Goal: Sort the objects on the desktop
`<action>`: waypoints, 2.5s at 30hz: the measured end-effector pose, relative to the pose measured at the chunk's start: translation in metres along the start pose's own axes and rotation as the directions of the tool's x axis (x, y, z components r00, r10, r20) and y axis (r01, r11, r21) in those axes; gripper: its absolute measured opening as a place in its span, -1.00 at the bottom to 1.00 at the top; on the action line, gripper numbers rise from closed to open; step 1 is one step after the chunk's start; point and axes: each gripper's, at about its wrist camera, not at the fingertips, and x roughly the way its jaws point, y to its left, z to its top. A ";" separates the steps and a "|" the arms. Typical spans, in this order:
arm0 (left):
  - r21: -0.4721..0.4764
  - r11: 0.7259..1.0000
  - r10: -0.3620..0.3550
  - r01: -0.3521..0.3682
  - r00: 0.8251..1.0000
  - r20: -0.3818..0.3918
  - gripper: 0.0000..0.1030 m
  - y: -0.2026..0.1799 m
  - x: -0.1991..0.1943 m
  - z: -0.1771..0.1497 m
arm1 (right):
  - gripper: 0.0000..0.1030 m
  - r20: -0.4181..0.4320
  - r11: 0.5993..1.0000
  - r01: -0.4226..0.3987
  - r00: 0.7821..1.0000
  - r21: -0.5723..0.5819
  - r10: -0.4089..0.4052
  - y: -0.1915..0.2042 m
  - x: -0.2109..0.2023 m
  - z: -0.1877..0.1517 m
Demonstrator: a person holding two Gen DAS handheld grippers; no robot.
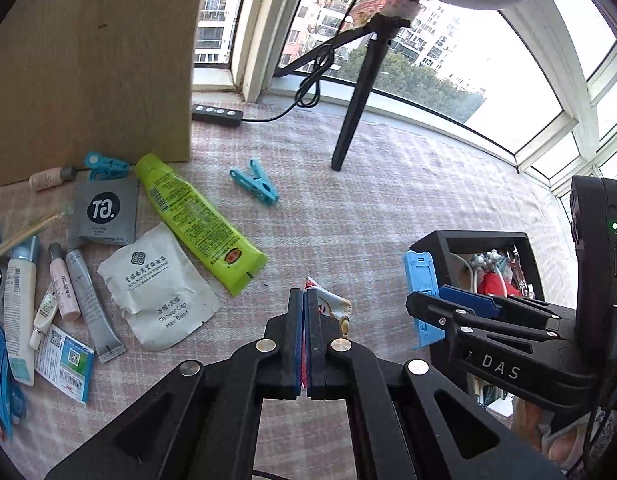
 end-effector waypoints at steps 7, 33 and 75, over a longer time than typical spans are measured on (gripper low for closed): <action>0.054 0.996 -0.068 0.068 0.998 0.002 -1.00 -0.064 -0.005 0.010 | -0.31 0.048 0.993 0.093 0.994 0.066 -0.096 -0.067 -0.028 -0.002; 0.164 0.981 -0.106 0.103 0.994 0.008 -0.31 -0.157 0.002 0.007 | -0.25 0.126 0.964 0.094 0.984 0.250 -0.128 -0.162 -0.089 -0.022; -0.340 0.925 0.172 -0.170 0.985 -0.022 -0.31 0.132 0.034 0.049 | -0.25 -0.015 0.961 -0.141 0.990 -0.240 0.141 0.125 0.080 0.044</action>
